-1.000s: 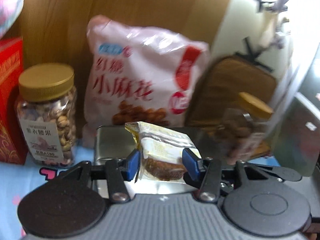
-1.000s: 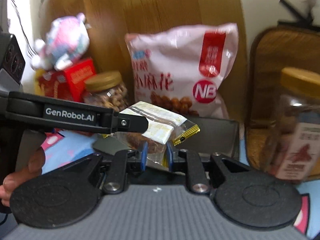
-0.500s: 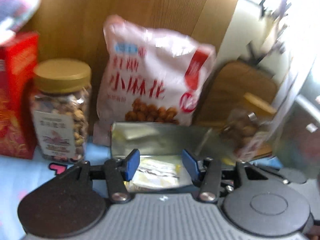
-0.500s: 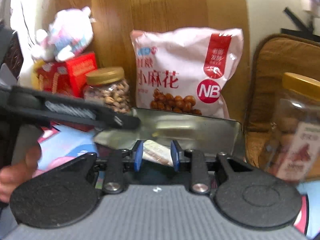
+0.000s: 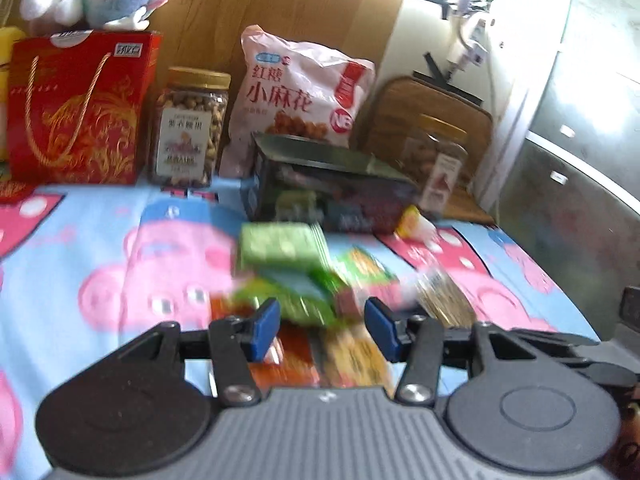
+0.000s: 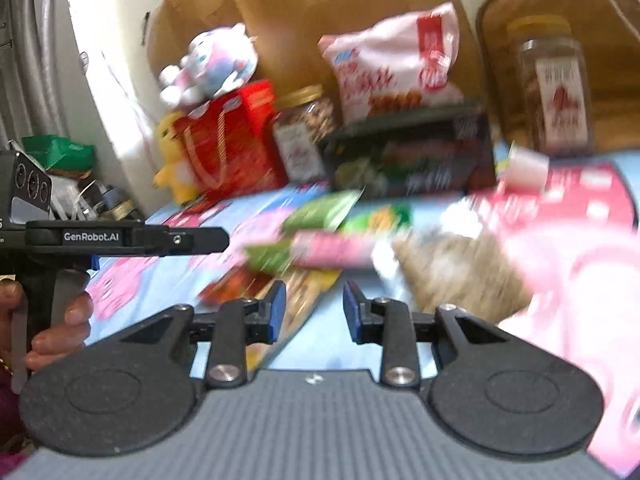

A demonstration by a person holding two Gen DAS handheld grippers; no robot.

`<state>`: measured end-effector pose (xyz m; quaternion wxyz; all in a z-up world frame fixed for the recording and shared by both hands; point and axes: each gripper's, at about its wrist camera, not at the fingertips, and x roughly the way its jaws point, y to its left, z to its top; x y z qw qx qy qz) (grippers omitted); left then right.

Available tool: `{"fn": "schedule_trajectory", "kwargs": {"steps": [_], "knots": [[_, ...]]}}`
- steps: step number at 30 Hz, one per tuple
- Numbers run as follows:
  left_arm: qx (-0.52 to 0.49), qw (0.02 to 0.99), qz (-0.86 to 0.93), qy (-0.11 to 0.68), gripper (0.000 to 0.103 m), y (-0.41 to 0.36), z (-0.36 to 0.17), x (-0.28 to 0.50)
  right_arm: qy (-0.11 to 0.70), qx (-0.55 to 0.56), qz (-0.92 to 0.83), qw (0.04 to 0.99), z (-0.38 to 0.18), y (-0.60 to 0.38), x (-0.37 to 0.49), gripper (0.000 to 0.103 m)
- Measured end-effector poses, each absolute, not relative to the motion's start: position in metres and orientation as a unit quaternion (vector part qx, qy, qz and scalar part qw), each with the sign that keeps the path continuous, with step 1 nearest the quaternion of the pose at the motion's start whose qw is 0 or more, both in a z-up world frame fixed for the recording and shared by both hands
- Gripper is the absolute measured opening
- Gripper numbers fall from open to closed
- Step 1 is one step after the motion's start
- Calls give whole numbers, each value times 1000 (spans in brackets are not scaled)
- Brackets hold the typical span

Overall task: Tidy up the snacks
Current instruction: 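Move the left tool to the yellow peanut bag and grasp it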

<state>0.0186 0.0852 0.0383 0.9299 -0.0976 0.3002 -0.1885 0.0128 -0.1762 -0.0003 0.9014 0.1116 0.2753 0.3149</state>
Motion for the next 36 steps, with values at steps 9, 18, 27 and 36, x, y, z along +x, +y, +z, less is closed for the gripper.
{"fn": "schedule_trajectory", "kwargs": {"steps": [9,18,27,36], "knots": [[-113,918,-184,334,47,71,10,-13,287,95,317,899,-6,-150,-2,35],[-124,907,-169,366,36,60,0,-4,313,121,316,887,-21,-153,-4,14],[-65,913,-142,377,35,24,5,-15,302,125,313,892,-24,-171,-21,13],[-44,914,-116,386,35,12,8,-20,296,131,315,892,-27,-176,-24,12]]}}
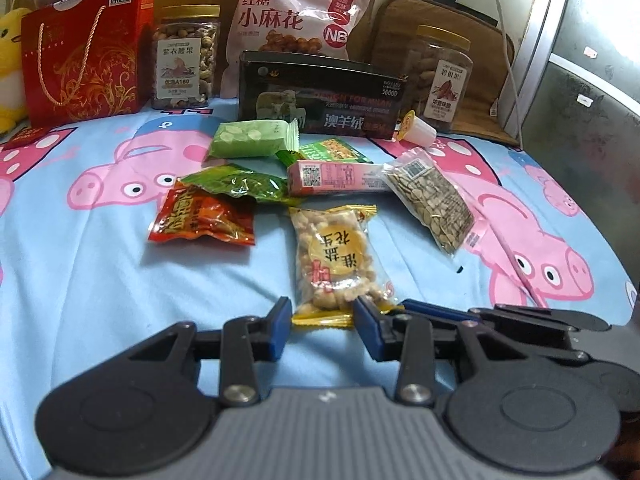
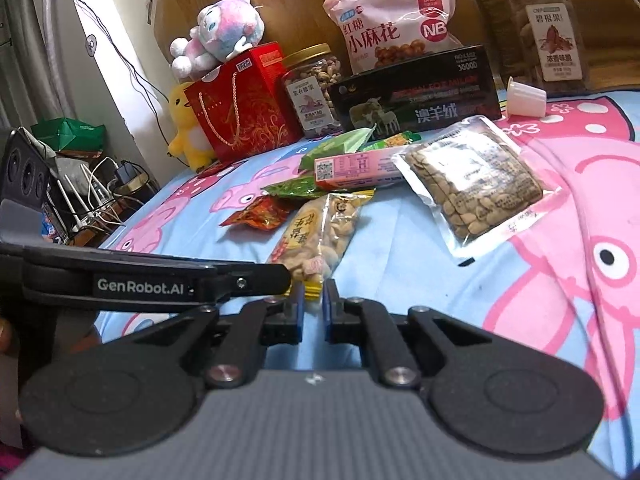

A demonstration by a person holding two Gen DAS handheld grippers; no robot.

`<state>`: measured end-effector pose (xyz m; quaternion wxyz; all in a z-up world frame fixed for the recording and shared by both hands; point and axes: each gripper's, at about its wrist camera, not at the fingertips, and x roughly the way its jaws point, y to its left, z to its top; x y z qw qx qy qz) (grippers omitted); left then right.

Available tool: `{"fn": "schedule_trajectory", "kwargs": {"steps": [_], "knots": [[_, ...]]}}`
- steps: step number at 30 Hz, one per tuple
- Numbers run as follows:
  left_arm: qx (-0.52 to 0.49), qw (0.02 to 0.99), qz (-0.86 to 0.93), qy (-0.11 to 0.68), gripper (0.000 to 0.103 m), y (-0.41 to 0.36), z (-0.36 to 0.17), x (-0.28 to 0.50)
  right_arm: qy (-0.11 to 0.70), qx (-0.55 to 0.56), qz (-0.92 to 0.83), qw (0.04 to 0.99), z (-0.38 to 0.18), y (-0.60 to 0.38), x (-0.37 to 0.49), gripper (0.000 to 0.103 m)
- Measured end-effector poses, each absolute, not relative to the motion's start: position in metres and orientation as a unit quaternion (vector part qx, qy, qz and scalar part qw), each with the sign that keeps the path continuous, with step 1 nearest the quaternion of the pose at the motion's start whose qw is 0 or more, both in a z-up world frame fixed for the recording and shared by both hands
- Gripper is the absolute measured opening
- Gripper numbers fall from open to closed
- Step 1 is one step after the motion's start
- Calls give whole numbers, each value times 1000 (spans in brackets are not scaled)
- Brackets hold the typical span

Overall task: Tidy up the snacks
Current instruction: 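Move the left tool to the yellow peanut bag and grasp it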

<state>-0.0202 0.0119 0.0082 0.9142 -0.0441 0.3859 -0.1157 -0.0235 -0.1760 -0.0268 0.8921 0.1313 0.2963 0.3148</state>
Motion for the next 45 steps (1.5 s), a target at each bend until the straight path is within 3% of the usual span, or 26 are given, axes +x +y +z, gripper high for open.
{"fn": "schedule_trajectory", "kwargs": {"steps": [19,24,35,41,43,45], "knots": [[-35,914,-94,394,34,5,10,-21,283,131,322,894,-29,-179,-27,12],[-30,914,-92,394,36,3,10,-22,272,106,314,903,-27,-176,-33,6],[-15,914,-94,395,38,-4,10,-22,267,122,284,913,-29,-191,-31,6],[-19,913,-96,396,39,-1,11,-23,260,137,291,910,-26,-191,-32,13],[-22,913,-96,395,39,2,11,-23,257,134,292,912,-24,-189,-33,22],[-25,915,-93,392,39,6,13,-24,251,132,290,914,-23,-186,-34,44]]}}
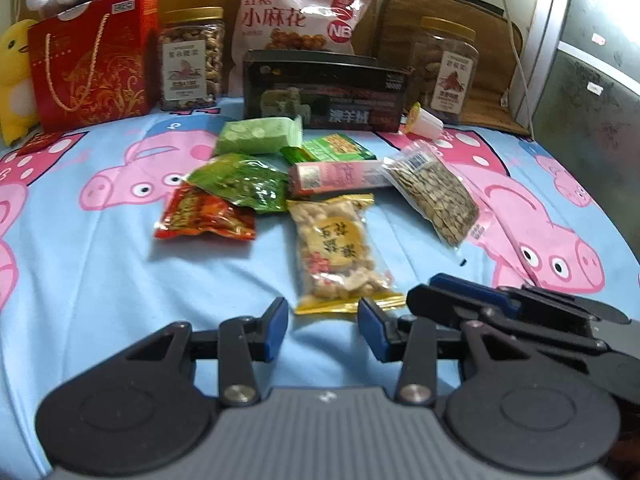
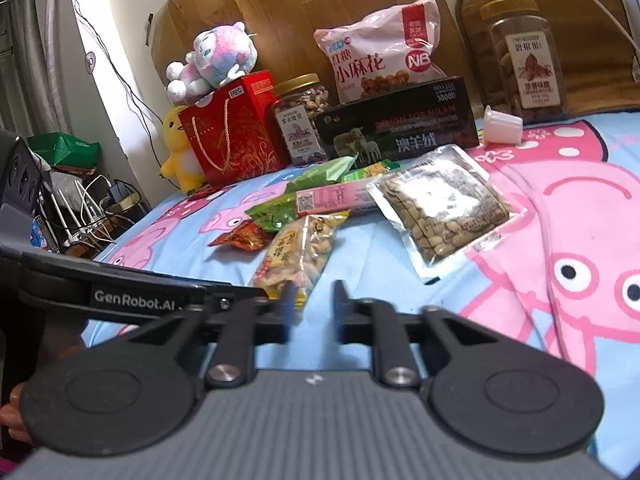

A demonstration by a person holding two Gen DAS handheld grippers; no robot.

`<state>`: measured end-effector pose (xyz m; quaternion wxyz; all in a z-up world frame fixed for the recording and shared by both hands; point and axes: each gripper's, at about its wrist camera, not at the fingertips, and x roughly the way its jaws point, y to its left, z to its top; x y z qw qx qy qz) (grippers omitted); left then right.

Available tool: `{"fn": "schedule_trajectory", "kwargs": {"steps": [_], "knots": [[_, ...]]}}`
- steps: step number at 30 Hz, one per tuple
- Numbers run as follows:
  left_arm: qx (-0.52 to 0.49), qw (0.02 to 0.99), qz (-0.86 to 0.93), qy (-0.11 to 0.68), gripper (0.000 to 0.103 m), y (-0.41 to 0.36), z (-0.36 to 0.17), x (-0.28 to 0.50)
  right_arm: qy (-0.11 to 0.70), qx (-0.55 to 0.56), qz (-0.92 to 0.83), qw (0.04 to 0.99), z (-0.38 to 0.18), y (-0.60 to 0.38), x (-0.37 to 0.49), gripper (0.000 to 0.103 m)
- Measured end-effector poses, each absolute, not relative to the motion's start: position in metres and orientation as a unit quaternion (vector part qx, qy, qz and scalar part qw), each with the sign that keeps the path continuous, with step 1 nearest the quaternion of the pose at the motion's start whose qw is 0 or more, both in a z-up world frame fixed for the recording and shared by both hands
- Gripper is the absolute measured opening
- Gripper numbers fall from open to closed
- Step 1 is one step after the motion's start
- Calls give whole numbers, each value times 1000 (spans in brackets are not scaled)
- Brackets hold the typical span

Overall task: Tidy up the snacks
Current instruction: 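Move the left tool to the yellow peanut bag and grasp it, then lower the peanut bag into the metal tin and open the left tool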

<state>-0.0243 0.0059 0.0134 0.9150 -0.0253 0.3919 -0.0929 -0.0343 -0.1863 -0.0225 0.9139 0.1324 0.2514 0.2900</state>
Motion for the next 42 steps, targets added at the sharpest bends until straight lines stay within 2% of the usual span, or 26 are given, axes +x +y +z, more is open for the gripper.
{"fn": "schedule_trajectory", "kwargs": {"steps": [5,7,9,14,16,17,18,23,28,30,32,38,40,41,42], "knots": [[-30,925,-77,371,41,21,21,-28,247,109,292,917,-19,-173,-35,49],[-32,927,-68,367,41,28,21,-27,251,97,296,916,-18,-164,-33,57],[-34,928,-60,367,41,34,19,-25,255,85,295,917,-19,-154,-31,72],[-41,926,-46,373,41,48,12,-20,267,41,288,919,-19,-128,-21,79],[-42,926,-44,373,41,50,11,-19,268,24,287,919,-19,-122,-19,78],[-42,926,-43,373,41,51,11,-19,267,19,284,920,-19,-121,-19,71],[-42,926,-43,373,42,52,11,-18,265,11,280,923,-20,-121,-20,56],[-44,924,-47,376,42,51,10,-15,259,0,287,922,-19,-138,-26,44],[-64,916,-95,385,49,46,12,-10,255,7,291,922,-20,-173,-40,43],[-74,907,-143,389,61,39,14,-9,258,25,279,925,-22,-188,-46,44],[-77,898,-195,387,65,28,17,-9,257,36,269,928,-23,-196,-53,44],[-37,869,-280,406,64,-21,19,1,245,38,259,933,-26,-198,-59,43],[-28,856,-274,437,59,-33,10,12,244,42,260,933,-27,-199,-58,42],[-31,861,-275,427,54,-35,9,13,243,42,260,933,-28,-198,-58,41],[-29,855,-285,433,44,-38,8,15,242,39,259,934,-28,-198,-58,41]]}}
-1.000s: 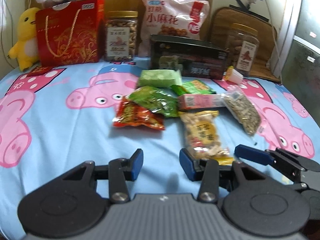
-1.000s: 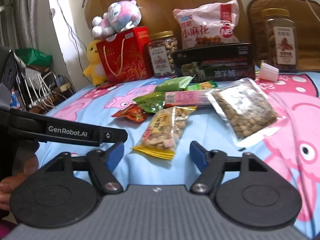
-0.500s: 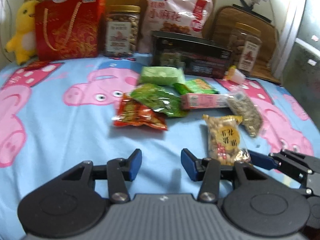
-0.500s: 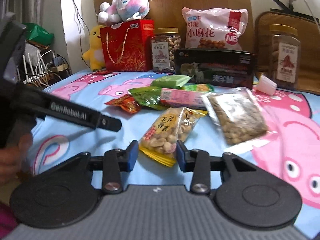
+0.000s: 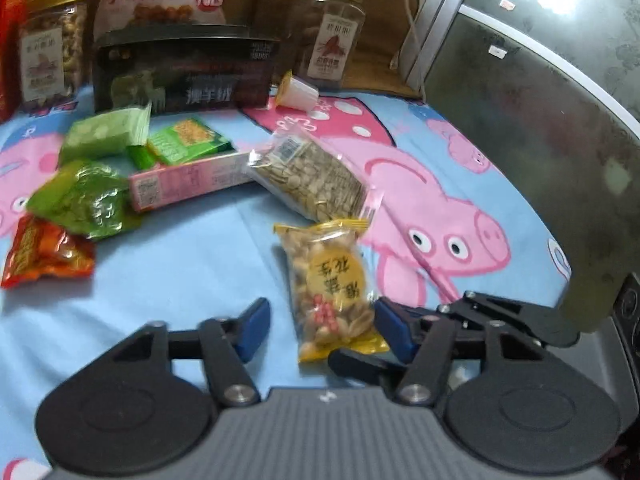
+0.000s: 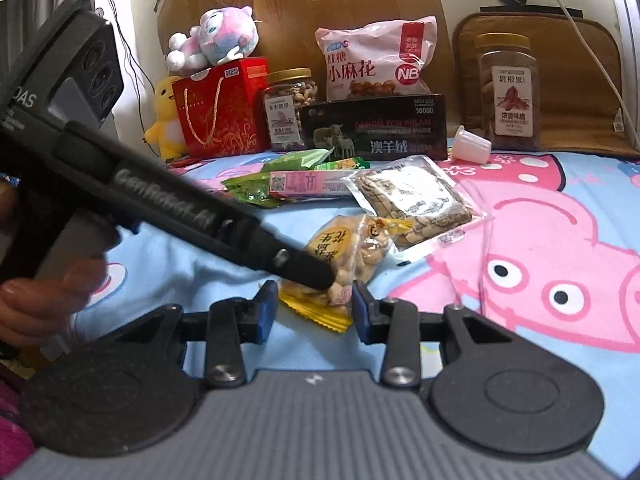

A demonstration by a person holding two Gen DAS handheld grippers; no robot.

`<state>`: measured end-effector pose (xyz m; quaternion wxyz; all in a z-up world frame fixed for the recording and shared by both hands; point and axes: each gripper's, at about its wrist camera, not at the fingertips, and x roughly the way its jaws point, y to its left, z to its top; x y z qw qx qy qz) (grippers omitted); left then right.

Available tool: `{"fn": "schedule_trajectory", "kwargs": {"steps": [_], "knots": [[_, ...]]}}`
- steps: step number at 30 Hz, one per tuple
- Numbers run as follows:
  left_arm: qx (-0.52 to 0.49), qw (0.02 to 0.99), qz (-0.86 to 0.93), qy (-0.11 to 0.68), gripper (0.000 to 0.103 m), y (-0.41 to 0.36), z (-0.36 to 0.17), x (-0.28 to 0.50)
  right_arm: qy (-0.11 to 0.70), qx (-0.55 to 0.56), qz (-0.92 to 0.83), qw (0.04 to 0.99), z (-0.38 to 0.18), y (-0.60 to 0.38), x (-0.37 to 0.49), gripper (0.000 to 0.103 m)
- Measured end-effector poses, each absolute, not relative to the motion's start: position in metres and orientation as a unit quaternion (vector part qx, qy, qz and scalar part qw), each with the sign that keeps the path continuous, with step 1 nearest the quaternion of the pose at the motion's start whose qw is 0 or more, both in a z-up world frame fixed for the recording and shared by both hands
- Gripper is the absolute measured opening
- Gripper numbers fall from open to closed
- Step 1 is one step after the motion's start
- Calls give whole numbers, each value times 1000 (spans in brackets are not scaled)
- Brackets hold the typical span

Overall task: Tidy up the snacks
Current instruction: 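Lower the peanut bag into the metal tin and open the left tool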

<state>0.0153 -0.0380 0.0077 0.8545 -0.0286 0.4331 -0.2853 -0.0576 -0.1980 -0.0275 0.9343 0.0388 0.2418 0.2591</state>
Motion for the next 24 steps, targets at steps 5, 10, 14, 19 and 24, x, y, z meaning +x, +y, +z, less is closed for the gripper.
{"fn": "schedule_trajectory", "kwargs": {"steps": [5,10,14,19,24], "knots": [[-49,846,-301,438,32,-26,15,19,238,59,273,930,-15,-200,-49,34],[-62,870,-302,385,32,1,60,28,186,34,299,935,28,-187,-21,33],[-65,896,-280,339,33,10,93,71,156,12,295,943,59,-174,40,33],[-67,911,-251,320,33,2,110,166,183,21,270,945,76,-168,145,33],[-113,899,-232,354,33,1,88,254,239,38,245,939,65,-165,216,33]]}}
